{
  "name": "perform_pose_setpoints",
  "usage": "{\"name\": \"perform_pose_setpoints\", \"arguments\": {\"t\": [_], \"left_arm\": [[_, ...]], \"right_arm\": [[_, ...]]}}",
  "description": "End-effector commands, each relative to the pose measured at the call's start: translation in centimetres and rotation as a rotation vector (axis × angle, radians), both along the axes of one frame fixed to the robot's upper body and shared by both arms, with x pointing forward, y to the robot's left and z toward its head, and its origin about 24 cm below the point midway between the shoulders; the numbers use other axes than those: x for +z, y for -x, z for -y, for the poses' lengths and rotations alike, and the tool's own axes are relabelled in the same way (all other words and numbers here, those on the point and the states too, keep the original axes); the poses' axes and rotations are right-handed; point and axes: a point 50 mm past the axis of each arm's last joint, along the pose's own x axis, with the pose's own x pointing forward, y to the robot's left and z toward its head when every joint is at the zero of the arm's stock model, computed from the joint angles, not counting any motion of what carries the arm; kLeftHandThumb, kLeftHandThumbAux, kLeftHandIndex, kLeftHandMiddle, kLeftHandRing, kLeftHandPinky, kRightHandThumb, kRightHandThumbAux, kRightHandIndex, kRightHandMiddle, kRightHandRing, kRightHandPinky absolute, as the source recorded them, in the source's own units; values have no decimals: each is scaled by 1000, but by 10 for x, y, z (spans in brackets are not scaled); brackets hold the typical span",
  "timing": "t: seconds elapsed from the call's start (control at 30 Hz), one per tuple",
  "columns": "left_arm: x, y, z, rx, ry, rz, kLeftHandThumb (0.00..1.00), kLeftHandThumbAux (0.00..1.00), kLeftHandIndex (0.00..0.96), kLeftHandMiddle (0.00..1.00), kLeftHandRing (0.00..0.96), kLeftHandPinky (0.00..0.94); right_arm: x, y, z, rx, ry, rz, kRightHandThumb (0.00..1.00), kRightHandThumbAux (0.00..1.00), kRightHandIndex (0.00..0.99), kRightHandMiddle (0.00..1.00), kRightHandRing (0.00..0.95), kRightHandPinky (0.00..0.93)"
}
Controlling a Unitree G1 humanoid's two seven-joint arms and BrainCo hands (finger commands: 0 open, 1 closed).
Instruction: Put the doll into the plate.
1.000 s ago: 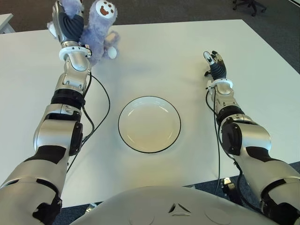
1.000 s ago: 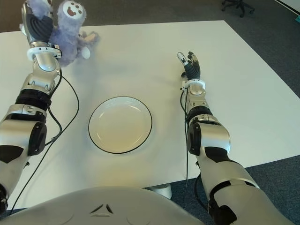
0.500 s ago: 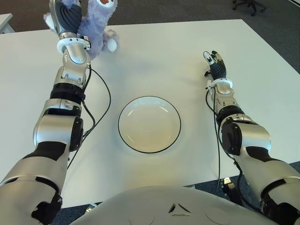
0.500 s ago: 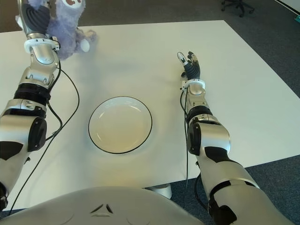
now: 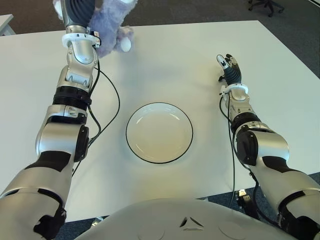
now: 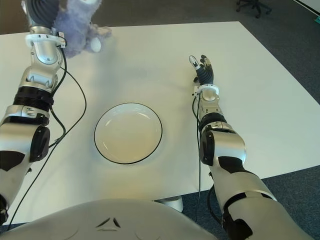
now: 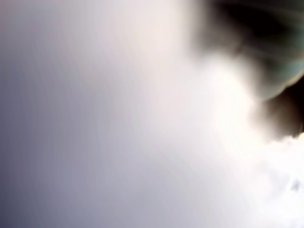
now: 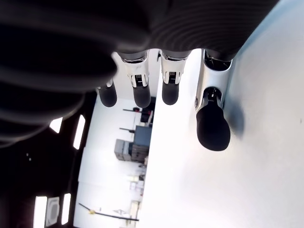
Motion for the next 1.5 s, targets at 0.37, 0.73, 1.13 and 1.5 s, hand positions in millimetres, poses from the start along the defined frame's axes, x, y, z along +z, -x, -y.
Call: {"name": "perform_pose_setpoints", "arguments": {"t": [0.37,0.73,1.13,1.5], "left_arm": [[1,14,6,-76,-55,-7,749,692,442,889,885,885],[5,26,17,-133,-87,34,745,693,441,923,901,877],[7,38,23,-172,-121,90,744,693,441,930,898,871],[4,51,28,-226,-140,116,744,691,441,905,888,863]], "right_arm": [[-43,19,-1,-20,-29,-192,0,402,0,0,0,0],[-43,19,-1,-16,-33,-193,0,405,0,0,0,0],[-43,18,-1,-17,-37,-194,0,412,0,0,0,0],[-43,19,-1,-16,-39,-194,0,408,0,0,0,0]]}}
